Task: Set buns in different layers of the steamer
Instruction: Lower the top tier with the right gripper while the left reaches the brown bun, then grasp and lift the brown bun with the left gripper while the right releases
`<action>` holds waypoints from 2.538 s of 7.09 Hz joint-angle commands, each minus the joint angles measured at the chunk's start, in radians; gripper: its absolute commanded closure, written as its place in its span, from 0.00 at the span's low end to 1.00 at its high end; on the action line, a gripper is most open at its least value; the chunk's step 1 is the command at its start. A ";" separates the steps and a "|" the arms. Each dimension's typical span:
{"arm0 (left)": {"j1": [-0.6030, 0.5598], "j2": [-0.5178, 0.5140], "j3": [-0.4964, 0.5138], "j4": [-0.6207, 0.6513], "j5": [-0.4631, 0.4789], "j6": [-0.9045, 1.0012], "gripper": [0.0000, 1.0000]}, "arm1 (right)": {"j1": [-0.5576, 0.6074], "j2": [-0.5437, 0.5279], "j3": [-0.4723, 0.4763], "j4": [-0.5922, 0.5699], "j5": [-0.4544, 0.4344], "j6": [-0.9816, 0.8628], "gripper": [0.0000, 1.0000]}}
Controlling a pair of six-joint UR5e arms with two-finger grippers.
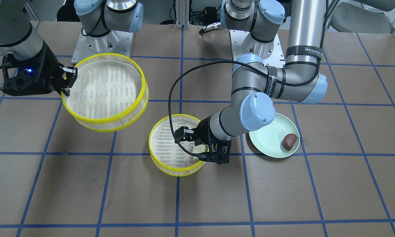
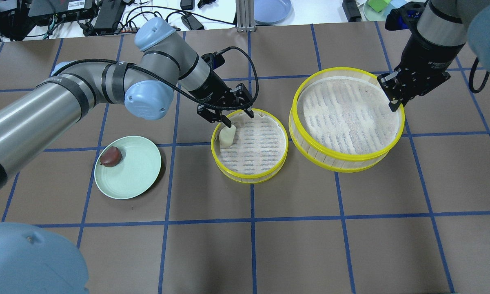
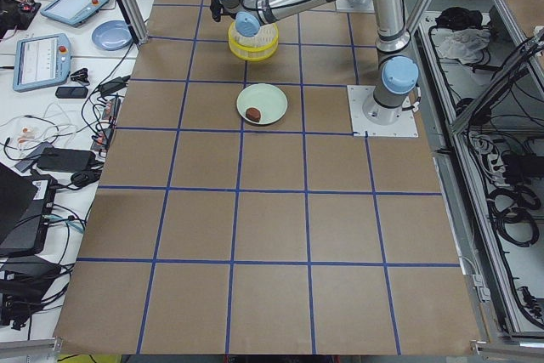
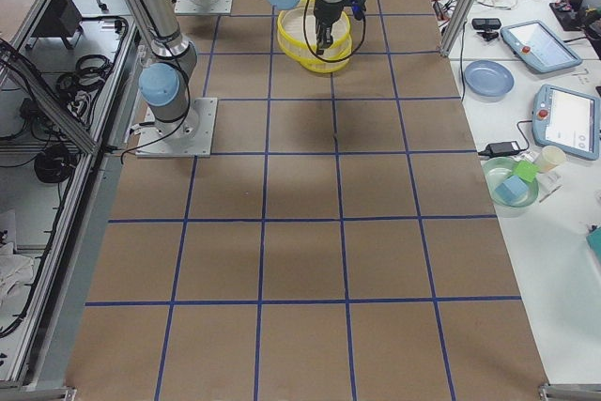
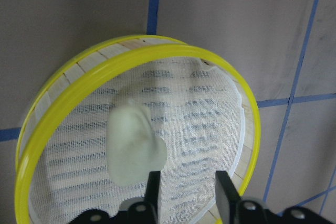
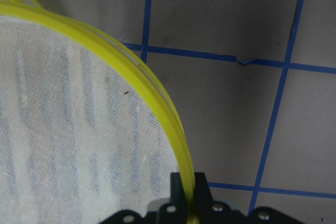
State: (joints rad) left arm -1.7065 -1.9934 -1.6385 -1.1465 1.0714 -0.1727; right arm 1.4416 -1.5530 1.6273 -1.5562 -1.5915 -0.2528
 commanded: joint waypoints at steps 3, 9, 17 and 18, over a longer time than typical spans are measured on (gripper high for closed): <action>0.216 0.048 0.023 -0.148 0.499 0.424 0.00 | 0.240 0.126 0.088 -0.241 -0.001 0.278 1.00; 0.346 0.027 -0.126 -0.151 0.719 0.876 0.00 | 0.425 0.295 0.082 -0.464 -0.088 0.524 1.00; 0.346 -0.027 -0.121 -0.142 0.704 0.869 1.00 | 0.425 0.332 0.092 -0.463 -0.108 0.507 0.54; 0.346 -0.012 -0.112 -0.144 0.699 0.865 1.00 | 0.425 0.326 0.092 -0.461 -0.107 0.507 0.01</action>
State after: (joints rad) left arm -1.3607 -2.0169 -1.7594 -1.2894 1.7777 0.6954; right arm 1.8669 -1.2227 1.7198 -2.0192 -1.6982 0.2556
